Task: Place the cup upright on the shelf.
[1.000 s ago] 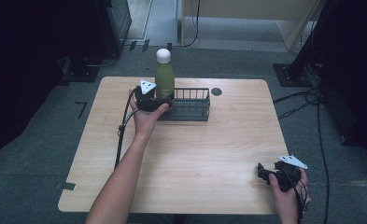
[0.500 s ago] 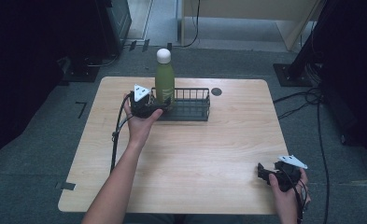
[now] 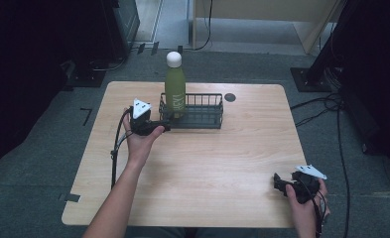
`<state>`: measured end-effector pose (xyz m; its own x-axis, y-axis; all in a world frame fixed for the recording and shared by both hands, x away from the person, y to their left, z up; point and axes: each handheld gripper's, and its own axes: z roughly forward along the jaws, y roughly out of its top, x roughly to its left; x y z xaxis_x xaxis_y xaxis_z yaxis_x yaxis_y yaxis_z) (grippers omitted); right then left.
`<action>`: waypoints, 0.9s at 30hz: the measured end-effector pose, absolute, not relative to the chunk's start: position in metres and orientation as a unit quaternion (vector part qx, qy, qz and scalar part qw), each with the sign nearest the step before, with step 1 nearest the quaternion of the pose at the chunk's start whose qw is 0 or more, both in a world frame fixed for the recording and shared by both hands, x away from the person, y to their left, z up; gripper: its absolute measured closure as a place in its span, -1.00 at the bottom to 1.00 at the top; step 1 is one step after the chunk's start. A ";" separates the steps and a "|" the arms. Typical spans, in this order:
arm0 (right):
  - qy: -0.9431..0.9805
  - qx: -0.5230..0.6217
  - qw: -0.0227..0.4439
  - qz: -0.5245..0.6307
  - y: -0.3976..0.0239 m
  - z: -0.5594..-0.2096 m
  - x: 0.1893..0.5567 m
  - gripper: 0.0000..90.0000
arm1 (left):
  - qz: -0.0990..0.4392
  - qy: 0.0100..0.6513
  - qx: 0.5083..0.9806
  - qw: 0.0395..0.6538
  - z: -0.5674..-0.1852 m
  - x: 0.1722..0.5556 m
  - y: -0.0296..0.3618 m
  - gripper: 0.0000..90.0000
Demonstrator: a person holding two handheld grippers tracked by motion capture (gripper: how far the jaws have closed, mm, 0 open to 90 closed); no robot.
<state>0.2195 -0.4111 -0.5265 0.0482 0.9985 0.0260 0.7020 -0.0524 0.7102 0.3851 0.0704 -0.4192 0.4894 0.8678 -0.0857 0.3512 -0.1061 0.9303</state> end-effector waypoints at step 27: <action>0.633 0.672 0.270 0.274 -0.411 -0.526 0.220 -1.00 | 0.263 0.462 0.694 0.485 -0.449 0.330 0.122 -0.97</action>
<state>0.2195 -0.4111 -0.5265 0.0483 0.9985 0.0257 0.7021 -0.0522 0.7102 0.3303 0.1218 -0.4491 0.4340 0.8971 -0.0827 0.3858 -0.1021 0.9169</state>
